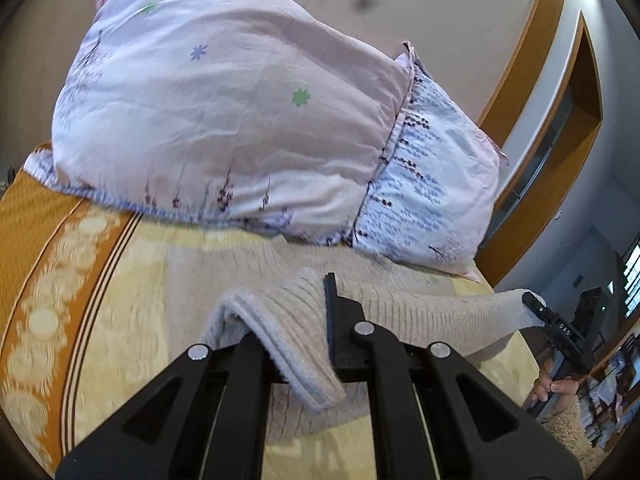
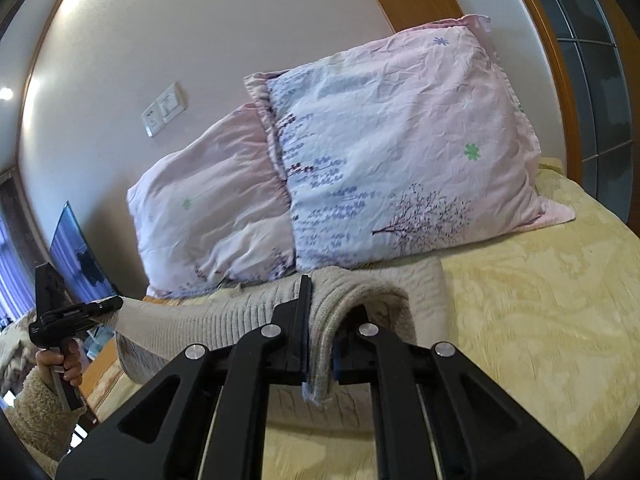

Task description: Fold small clothes

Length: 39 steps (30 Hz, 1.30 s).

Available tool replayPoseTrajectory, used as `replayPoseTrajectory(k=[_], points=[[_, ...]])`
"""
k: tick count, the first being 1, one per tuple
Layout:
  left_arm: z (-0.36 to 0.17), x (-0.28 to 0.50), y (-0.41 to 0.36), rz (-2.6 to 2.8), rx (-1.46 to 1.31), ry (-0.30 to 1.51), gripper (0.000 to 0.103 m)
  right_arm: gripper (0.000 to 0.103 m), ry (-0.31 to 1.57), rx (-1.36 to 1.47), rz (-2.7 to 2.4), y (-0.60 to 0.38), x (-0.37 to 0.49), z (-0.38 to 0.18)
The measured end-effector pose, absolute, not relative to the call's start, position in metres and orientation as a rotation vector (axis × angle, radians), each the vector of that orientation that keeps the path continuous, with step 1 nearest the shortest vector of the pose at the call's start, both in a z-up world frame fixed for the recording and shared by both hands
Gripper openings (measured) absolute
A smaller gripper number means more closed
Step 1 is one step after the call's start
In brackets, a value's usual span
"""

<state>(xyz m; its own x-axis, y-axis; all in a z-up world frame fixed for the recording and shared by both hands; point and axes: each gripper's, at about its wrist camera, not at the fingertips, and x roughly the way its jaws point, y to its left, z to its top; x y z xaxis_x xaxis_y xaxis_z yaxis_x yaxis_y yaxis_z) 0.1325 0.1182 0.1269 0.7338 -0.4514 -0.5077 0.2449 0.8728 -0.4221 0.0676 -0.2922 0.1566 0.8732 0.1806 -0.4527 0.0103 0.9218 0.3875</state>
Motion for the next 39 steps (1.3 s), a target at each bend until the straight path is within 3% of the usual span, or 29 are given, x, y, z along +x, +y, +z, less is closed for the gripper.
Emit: replayPoseTrajectory(k=[16, 17, 19, 21, 22, 29, 36, 39], points=[[0.037, 0.25, 0.125, -0.332, -0.471, 0.871, 0.008, 0.009, 0.825, 0.604, -0.044, -0.325, 0.185, 0.06], [0.035, 0.253, 0.127, -0.334, -0.488, 0.87, 0.008, 0.012, 0.834, 0.623, -0.044, -0.327, 0.189, 0.059], [0.033, 0.257, 0.13, -0.355, -0.537, 0.877, 0.016, 0.029, 0.841, 0.654, -0.046, -0.33, 0.195, 0.061], [0.037, 0.259, 0.134, -0.351, -0.574, 0.862, 0.051, 0.059, 0.816, 0.673, -0.058, -0.333, 0.198, 0.067], [0.042, 0.258, 0.14, -0.329, -0.591, 0.826, 0.056, 0.062, 0.782, 0.667, -0.07, -0.334, 0.197, 0.074], [0.074, 0.227, 0.165, -0.314, -0.555, 0.747, 0.059, 0.061, 0.7, 0.581, -0.087, -0.337, 0.165, 0.106], [0.065, 0.175, 0.176, -0.262, -0.419, 0.792, 0.059, 0.041, 0.788, 0.476, -0.133, -0.338, 0.119, 0.09], [0.056, 0.16, 0.172, -0.257, -0.362, 0.814, 0.058, 0.038, 0.831, 0.454, -0.136, -0.336, 0.108, 0.079]])
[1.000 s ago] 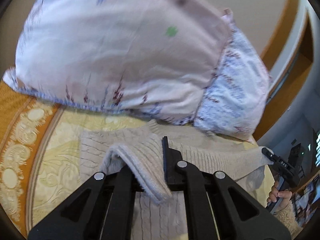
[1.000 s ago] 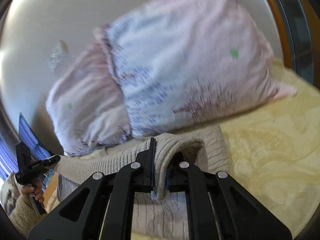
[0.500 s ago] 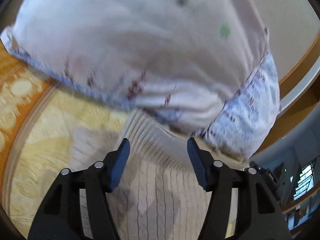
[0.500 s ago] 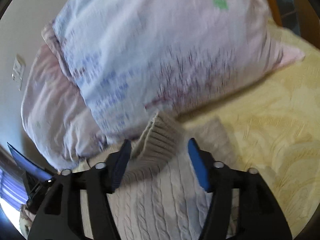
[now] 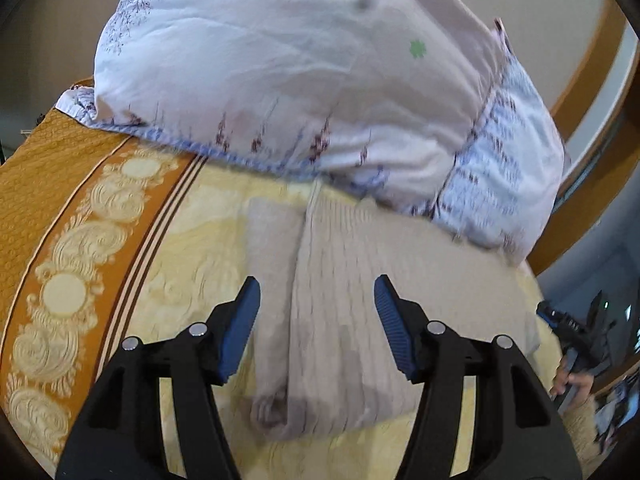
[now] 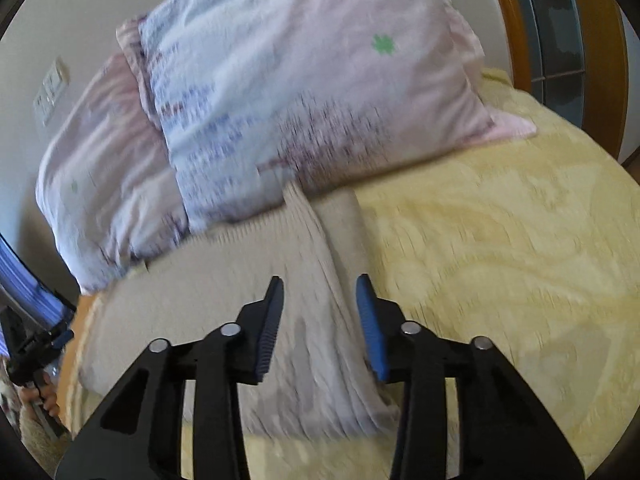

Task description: Fold small clothes

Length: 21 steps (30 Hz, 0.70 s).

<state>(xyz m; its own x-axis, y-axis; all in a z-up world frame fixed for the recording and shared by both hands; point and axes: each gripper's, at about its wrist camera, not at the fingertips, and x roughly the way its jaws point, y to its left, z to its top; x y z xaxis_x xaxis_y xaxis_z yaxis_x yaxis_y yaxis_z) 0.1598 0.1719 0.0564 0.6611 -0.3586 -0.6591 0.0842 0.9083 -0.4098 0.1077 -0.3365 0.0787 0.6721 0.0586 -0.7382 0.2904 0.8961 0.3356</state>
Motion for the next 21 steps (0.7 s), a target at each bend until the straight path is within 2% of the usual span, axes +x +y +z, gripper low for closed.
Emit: replayPoseTrajectory(k=[2, 9, 14, 16, 17, 18, 21], points=[[0.047, 0.154, 0.169, -0.255, -0.343, 0.841, 0.057, 0.037, 0.856, 0.433, -0.139, -0.333, 0.104, 0.072], [0.022, 0.151, 0.164, -0.234, -0.344, 0.897, 0.037, 0.023, 0.887, 0.359, -0.131, -0.323, 0.098, 0.062], [0.021, 0.148, 0.16, -0.209, -0.311, 0.894, 0.026, 0.023, 0.908, 0.31, -0.135, -0.317, 0.099, 0.057], [0.021, 0.146, 0.158, -0.202, -0.29, 0.89, 0.026, 0.023, 0.911, 0.28, -0.142, -0.312, 0.099, 0.056], [0.021, 0.145, 0.155, -0.197, -0.268, 0.889, 0.023, 0.021, 0.909, 0.263, -0.147, -0.31, 0.099, 0.056], [0.021, 0.144, 0.152, -0.192, -0.249, 0.888, 0.02, 0.012, 0.908, 0.249, -0.149, -0.308, 0.099, 0.056], [0.022, 0.142, 0.148, -0.196, -0.21, 0.886, 0.012, 0.011, 0.885, 0.25, -0.152, -0.305, 0.096, 0.062]])
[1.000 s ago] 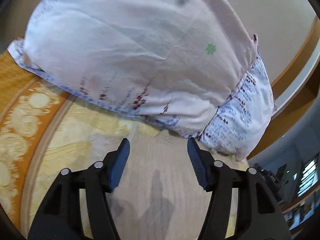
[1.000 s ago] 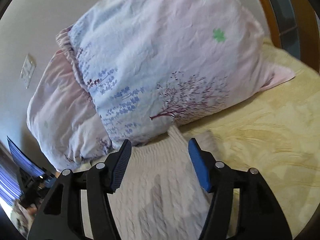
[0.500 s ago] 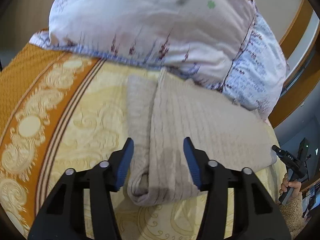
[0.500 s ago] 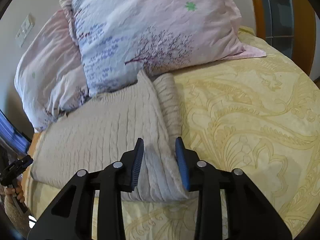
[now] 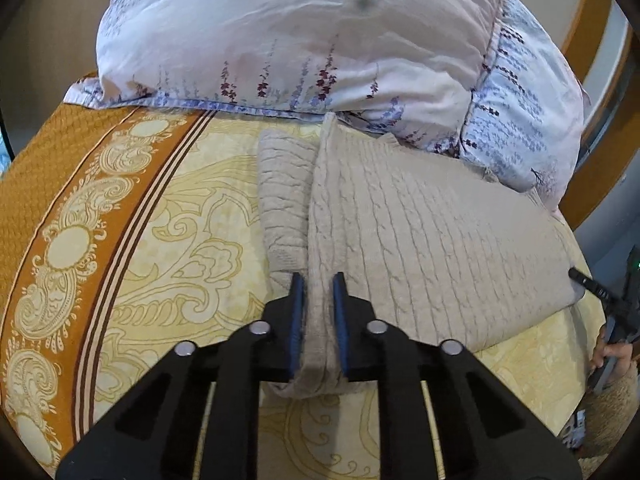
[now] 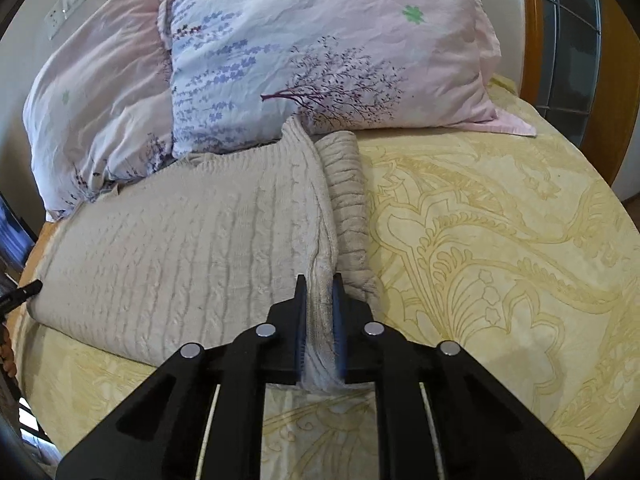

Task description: Fold small clothes

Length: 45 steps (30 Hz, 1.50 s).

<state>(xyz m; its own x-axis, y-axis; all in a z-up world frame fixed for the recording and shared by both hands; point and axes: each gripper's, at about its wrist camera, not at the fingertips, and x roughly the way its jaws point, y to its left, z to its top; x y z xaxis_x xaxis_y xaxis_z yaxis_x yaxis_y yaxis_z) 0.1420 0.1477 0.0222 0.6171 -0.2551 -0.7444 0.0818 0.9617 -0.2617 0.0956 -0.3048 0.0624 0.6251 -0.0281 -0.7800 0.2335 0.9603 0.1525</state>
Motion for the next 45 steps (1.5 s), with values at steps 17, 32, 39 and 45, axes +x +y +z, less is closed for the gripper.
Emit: replayPoseTrajectory(k=[17, 32, 39, 45], points=[[0.014, 0.128, 0.168, -0.288, -0.279, 0.906, 0.009, 0.012, 0.946, 0.27, -0.236, -0.309, 0.093, 0.05], [0.05, 0.132, 0.112, -0.331, -0.154, 0.783, 0.062, 0.04, 0.896, 0.165, -0.067, -0.253, 0.14, 0.071], [0.019, 0.143, 0.11, -0.295, -0.122, 0.867, 0.06, 0.056, 0.978, 0.117, -0.079, -0.24, 0.162, 0.047], [0.037, 0.145, 0.136, -0.316, -0.294, 0.83, 0.064, 0.057, 0.983, 0.127, -0.067, -0.243, 0.161, 0.047]])
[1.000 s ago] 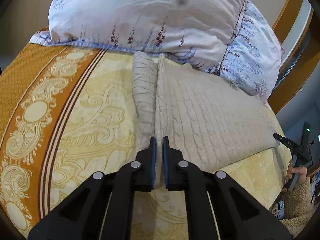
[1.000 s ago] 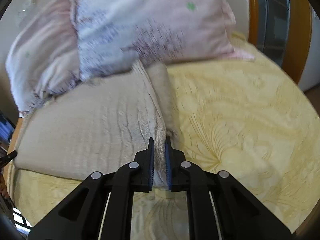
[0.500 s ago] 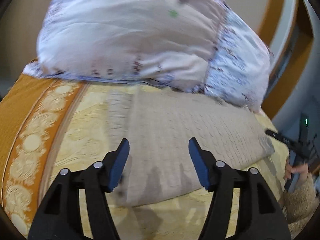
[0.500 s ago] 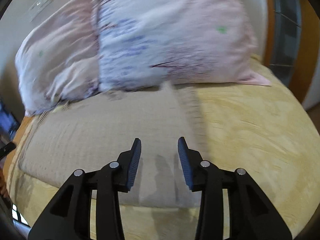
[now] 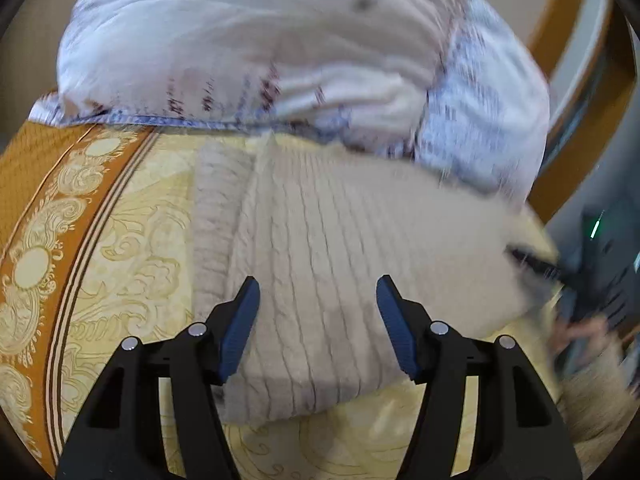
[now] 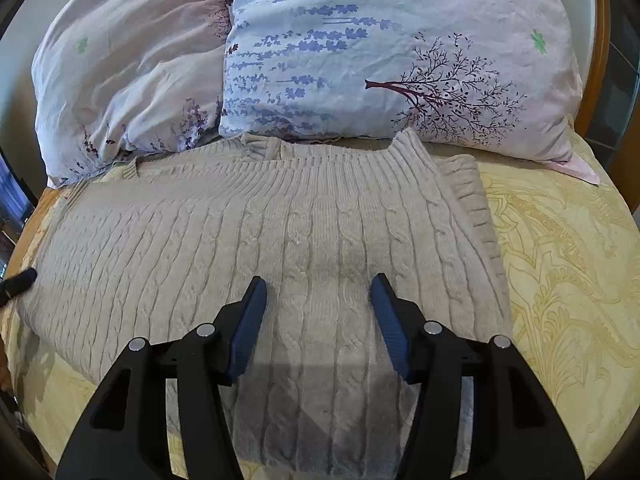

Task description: Fold small clothes

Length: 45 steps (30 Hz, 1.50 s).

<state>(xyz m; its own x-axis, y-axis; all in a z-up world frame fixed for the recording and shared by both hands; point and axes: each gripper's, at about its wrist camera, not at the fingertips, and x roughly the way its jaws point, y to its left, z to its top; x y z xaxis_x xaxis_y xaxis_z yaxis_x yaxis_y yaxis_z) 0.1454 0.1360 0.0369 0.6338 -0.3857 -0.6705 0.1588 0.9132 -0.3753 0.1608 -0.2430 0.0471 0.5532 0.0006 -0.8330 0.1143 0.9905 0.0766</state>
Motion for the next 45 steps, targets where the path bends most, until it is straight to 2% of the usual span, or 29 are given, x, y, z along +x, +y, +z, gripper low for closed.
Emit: replayPoseTrajectory(k=[2, 11, 25, 26, 28, 32, 34, 36, 45], points=[[0.041, 0.152, 0.154, -0.286, -0.377, 0.819, 0.067, 0.057, 0.981, 0.133, -0.07, -0.243, 0.16, 0.047], [0.015, 0.2, 0.204, -0.24, -0.705, 0.953, 0.067, 0.058, 0.977, 0.139, -0.069, -0.245, 0.161, 0.047], [0.004, 0.208, 0.185, -0.254, -0.727, 0.963, 0.069, 0.062, 0.962, 0.144, -0.075, -0.241, 0.159, 0.048], [0.004, 0.208, 0.184, -0.253, -0.723, 0.961, 0.067, 0.062, 0.96, 0.145, -0.078, -0.241, 0.159, 0.048], [0.002, 0.209, 0.177, -0.271, -0.734, 0.982, 0.058, 0.062, 0.959, 0.158, -0.075, -0.242, 0.159, 0.048], [0.002, 0.211, 0.164, -0.266, -0.702, 0.992, 0.052, 0.064, 0.962, 0.216, -0.063, -0.247, 0.158, 0.05], [0.0, 0.213, 0.159, -0.267, -0.7, 1.007, 0.041, 0.065, 0.962, 0.242, -0.06, -0.248, 0.156, 0.051], [-0.002, 0.214, 0.155, -0.269, -0.702, 1.022, 0.023, 0.069, 0.958, 0.267, -0.051, -0.249, 0.154, 0.053], [0.022, 0.214, 0.144, -0.337, -0.752, 0.961, 0.019, 0.07, 0.936, 0.346, -0.021, -0.256, 0.145, 0.06]])
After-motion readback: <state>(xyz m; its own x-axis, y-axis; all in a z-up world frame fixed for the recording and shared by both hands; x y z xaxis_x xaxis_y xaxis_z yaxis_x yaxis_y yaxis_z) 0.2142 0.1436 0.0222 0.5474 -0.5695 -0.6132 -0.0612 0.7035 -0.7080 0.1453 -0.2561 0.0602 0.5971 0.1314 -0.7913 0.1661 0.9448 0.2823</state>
